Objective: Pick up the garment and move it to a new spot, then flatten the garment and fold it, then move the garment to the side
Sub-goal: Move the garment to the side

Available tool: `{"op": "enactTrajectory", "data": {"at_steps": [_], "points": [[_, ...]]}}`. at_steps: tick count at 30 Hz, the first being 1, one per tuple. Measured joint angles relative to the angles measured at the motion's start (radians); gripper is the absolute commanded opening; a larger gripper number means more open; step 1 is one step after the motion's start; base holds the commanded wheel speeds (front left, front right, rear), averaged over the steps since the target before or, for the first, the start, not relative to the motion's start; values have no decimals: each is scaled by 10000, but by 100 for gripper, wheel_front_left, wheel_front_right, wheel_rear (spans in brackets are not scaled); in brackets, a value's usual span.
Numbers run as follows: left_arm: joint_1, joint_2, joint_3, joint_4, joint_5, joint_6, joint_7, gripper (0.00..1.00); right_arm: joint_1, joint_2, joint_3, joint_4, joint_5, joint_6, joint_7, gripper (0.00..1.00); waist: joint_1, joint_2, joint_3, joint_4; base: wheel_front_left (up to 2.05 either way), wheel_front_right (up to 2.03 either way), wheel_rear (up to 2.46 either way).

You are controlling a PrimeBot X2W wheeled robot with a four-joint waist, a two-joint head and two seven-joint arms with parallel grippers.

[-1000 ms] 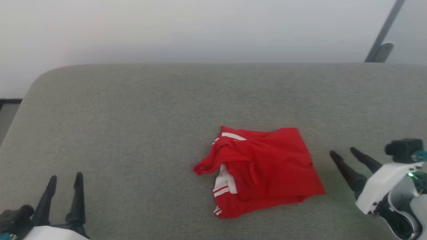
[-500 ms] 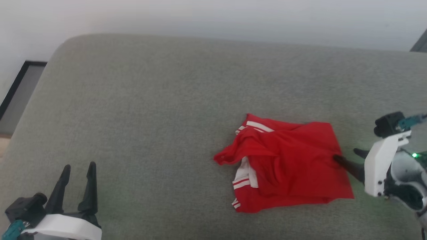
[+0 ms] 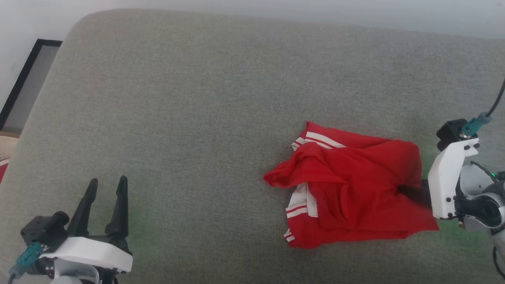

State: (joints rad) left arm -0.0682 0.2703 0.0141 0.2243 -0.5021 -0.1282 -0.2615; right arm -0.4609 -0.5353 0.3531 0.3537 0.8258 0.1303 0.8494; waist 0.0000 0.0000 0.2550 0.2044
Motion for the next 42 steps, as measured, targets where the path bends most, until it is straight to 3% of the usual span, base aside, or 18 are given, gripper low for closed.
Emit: {"op": "enactTrajectory", "data": {"at_steps": [1,6,14,31,42], "points": [[-10,0,-25,15,0,0,0,100,-3,13,-21,-100,-81,-4,102,0,0,0,27,15,0,0,0],[-150,25,-29,67,-17,0,0,100,54,435,-343,-470,-301,-12,238,0,0,0,103,-39,0,0,0],[-415,190,19,12,0,0,0,100,45,537,-1106,-1011,-725,4,201,0,0,0,193,-413,0,0,0],[-1597,704,-449,-389,167,0,-2,100,-1476,-579,-2286,-1141,-2232,4,-192,0,0,0,771,-1971,0,0,0],[-2765,1365,-1287,-692,215,0,0,100,-2883,-1269,-2681,-136,-3039,4,-2036,0,0,0,1685,-3173,0,0,0]]}}
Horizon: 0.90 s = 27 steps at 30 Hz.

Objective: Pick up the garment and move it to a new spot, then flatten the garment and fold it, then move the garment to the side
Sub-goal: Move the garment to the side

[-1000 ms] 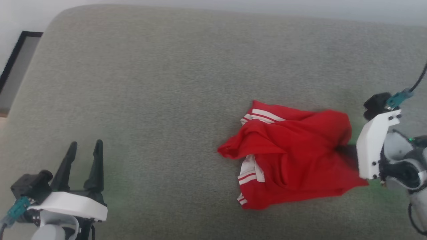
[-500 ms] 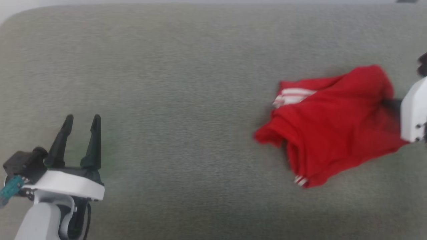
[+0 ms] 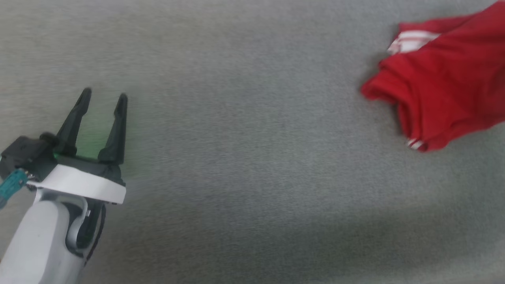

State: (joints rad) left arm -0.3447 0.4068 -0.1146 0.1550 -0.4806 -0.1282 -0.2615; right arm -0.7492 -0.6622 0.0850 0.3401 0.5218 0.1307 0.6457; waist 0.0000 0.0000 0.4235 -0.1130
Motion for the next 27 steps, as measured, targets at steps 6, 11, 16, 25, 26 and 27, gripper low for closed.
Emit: {"op": "enactTrajectory", "data": {"at_steps": [6,11,16,25,26,27], "points": [[-587,357,-499,-127,38,0,0,100,-601,-58,-255,872,-399,0,-1174,0,0,0,546,-559,0,0,0],[-962,600,-849,-203,61,0,0,100,-1008,-109,-380,1655,-882,0,-2088,0,0,0,953,-966,0,0,0],[-1335,842,-1221,-222,54,0,0,100,-1328,-102,-439,2278,-1367,0,-2750,0,0,0,1340,-1257,0,0,0],[-1912,1106,-1676,-324,-38,-12,-6,100,-1855,31,-583,3448,-1990,0,-3553,0,0,0,1887,-1301,0,0,0],[-1958,1118,-1710,-347,-56,-12,-8,100,-1906,46,-623,3607,-2046,0,-3647,0,0,0,1935,-1269,0,0,0],[-1996,1120,-1747,-360,-79,-12,-13,100,-1975,65,-614,3797,-2073,0,-3678,0,0,0,1983,-1232,0,0,0]]}}
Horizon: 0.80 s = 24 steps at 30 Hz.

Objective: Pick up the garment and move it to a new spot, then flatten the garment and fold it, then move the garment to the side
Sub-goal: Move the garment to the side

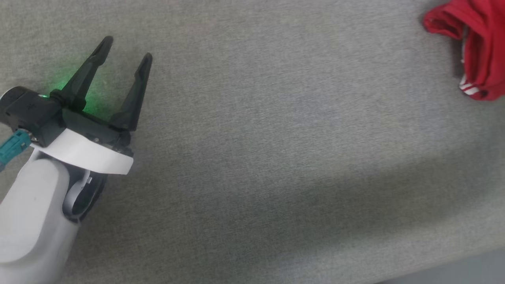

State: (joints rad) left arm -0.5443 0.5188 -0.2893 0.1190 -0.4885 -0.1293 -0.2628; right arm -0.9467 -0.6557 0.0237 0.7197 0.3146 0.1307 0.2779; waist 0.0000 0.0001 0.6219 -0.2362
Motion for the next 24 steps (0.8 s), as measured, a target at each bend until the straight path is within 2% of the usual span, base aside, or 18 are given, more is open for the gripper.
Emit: {"op": "enactTrajectory", "data": {"at_steps": [11,12,13,15,16,17,18,24], "points": [[-308,-77,-173,-58,-113,-35,-31,100,-475,621,-414,1350,-890,0,-673,0,0,0,314,359,0,0,0],[-308,-100,-148,-48,-121,-35,-31,100,-537,621,-426,1471,-934,0,-690,3,0,0,308,375,0,0,0],[-308,-111,-136,-33,-121,-35,-31,100,-626,617,-426,1570,-991,0,-732,22,0,0,293,385,0,0,0],[-298,-180,-38,42,-142,-35,-29,100,-734,667,-470,1632,-1057,0,-773,54,0,0,227,396,0,0,0],[-285,-186,10,79,-142,-35,-29,100,-788,681,-460,1695,-1087,0,-769,54,0,0,182,398,0,0,0],[-262,-184,77,130,-142,-33,-29,100,-825,681,-424,1733,-1122,0,-773,84,0,-1,127,401,0,0,0],[-217,-209,188,163,-159,-33,-27,100,-841,688,-418,1749,-1099,0,-853,100,0,0,69,405,0,0,0],[301,-393,740,387,-224,-12,-15,100,-880,704,21,1689,-949,0,-1034,100,0,0,-452,420,0,0,0]]}}
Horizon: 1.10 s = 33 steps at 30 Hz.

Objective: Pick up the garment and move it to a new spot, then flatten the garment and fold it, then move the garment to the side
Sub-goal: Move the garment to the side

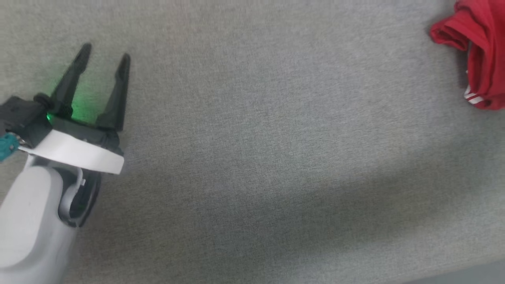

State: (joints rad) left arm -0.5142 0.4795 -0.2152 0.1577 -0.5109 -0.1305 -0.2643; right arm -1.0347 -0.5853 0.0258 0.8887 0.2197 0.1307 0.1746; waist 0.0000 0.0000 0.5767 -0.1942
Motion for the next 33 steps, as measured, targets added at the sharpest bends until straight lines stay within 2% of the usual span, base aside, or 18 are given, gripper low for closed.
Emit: {"op": "enactTrajectory", "data": {"at_steps": [9,14,24,26,33], "points": [[825,-493,723,382,-570,0,21,100,126,217,596,-130,629,0,-428,100,0,0,-1116,155,0,0,0],[1410,-744,1300,554,-1035,0,21,100,496,543,823,-148,965,0,-928,100,0,0,-1847,322,0,0,0],[2902,-1198,2378,261,-757,0,27,100,1664,1162,1524,-412,1630,0,-2006,100,0,0,-3276,834,0,0,0],[3206,-1429,2662,115,-686,2,27,100,2026,1206,1655,-510,1776,0,-2226,100,0,0,-3542,968,0,0,0],[4196,-1574,3122,-128,-399,0,27,100,3261,1423,1992,-1143,2215,0,-2826,100,0,0,-4359,1461,0,0,0]]}}
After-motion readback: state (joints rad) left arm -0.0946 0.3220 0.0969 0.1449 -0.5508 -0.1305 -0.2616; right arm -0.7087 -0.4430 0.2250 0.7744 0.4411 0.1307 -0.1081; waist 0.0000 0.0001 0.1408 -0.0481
